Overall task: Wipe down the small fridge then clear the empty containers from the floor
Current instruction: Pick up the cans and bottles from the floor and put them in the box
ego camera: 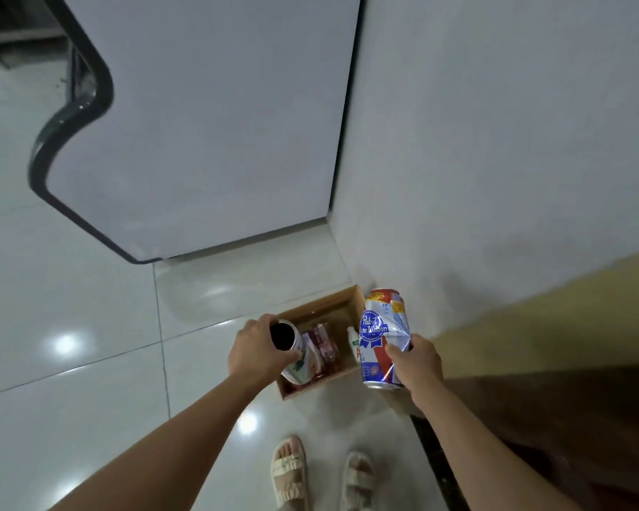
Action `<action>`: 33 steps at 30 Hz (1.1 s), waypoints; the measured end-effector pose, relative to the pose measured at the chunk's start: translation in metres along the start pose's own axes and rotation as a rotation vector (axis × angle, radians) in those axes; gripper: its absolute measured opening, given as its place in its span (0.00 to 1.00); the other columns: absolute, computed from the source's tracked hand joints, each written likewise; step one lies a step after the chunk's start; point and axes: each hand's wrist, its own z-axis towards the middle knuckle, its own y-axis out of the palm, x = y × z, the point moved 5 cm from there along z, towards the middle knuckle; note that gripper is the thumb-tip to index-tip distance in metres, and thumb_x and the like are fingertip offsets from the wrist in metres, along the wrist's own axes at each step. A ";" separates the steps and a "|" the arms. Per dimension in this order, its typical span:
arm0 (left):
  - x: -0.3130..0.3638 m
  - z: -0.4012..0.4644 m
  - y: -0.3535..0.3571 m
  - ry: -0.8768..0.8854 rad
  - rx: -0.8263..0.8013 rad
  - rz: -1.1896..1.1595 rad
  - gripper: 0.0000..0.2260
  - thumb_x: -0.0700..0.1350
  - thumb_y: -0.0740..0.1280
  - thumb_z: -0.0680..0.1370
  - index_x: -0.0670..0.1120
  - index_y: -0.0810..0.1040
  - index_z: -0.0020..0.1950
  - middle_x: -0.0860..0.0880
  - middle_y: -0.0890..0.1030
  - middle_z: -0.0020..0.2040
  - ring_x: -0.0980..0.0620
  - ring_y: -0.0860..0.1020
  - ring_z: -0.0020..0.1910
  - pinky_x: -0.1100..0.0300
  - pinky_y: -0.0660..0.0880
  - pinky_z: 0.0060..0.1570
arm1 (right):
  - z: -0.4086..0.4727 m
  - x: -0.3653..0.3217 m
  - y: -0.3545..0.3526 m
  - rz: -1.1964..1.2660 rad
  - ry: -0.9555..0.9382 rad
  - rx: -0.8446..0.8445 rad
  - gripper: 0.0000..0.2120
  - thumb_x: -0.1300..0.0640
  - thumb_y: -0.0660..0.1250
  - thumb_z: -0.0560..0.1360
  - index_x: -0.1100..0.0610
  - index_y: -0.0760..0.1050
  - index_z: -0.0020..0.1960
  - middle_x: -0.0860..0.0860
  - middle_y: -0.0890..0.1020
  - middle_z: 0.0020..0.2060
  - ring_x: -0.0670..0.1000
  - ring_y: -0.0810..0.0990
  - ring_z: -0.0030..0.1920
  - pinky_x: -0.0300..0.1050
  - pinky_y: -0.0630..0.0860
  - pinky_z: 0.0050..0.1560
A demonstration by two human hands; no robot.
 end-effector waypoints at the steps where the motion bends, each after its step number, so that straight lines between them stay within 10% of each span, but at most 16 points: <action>1: -0.003 0.012 0.012 -0.017 -0.005 0.002 0.29 0.53 0.76 0.63 0.51 0.73 0.61 0.50 0.77 0.54 0.50 0.76 0.51 0.53 0.79 0.46 | 0.016 0.003 0.008 -0.020 0.001 -0.016 0.19 0.52 0.67 0.75 0.60 0.71 0.62 0.58 0.80 0.55 0.56 0.81 0.51 0.49 0.79 0.50; 8: -0.035 0.086 0.123 -0.149 -0.046 0.008 0.32 0.54 0.76 0.64 0.52 0.69 0.66 0.50 0.75 0.57 0.51 0.75 0.54 0.54 0.77 0.49 | 0.137 0.038 0.075 -0.092 -0.009 -0.133 0.17 0.54 0.67 0.76 0.61 0.73 0.62 0.58 0.81 0.53 0.50 0.78 0.43 0.34 0.68 0.29; 14: -0.068 0.166 0.220 -0.159 -0.042 0.007 0.34 0.56 0.74 0.66 0.53 0.66 0.70 0.50 0.73 0.60 0.50 0.73 0.58 0.55 0.75 0.51 | 0.237 0.080 0.149 -0.133 -0.033 -0.206 0.19 0.55 0.65 0.77 0.59 0.70 0.66 0.58 0.79 0.58 0.56 0.79 0.55 0.48 0.78 0.49; 20: -0.112 0.246 0.315 -0.152 -0.108 0.051 0.33 0.55 0.73 0.68 0.51 0.65 0.71 0.47 0.72 0.63 0.47 0.72 0.61 0.51 0.75 0.55 | 0.324 0.132 0.228 -0.237 -0.081 -0.241 0.13 0.56 0.62 0.79 0.59 0.71 0.61 0.57 0.80 0.55 0.49 0.78 0.46 0.33 0.69 0.34; 33: -0.156 0.311 0.426 -0.178 -0.263 0.033 0.28 0.56 0.68 0.73 0.49 0.66 0.70 0.44 0.74 0.63 0.45 0.75 0.58 0.49 0.78 0.52 | 0.398 0.202 0.309 -0.381 -0.046 -0.267 0.21 0.60 0.62 0.77 0.56 0.66 0.69 0.57 0.75 0.63 0.57 0.75 0.62 0.48 0.75 0.56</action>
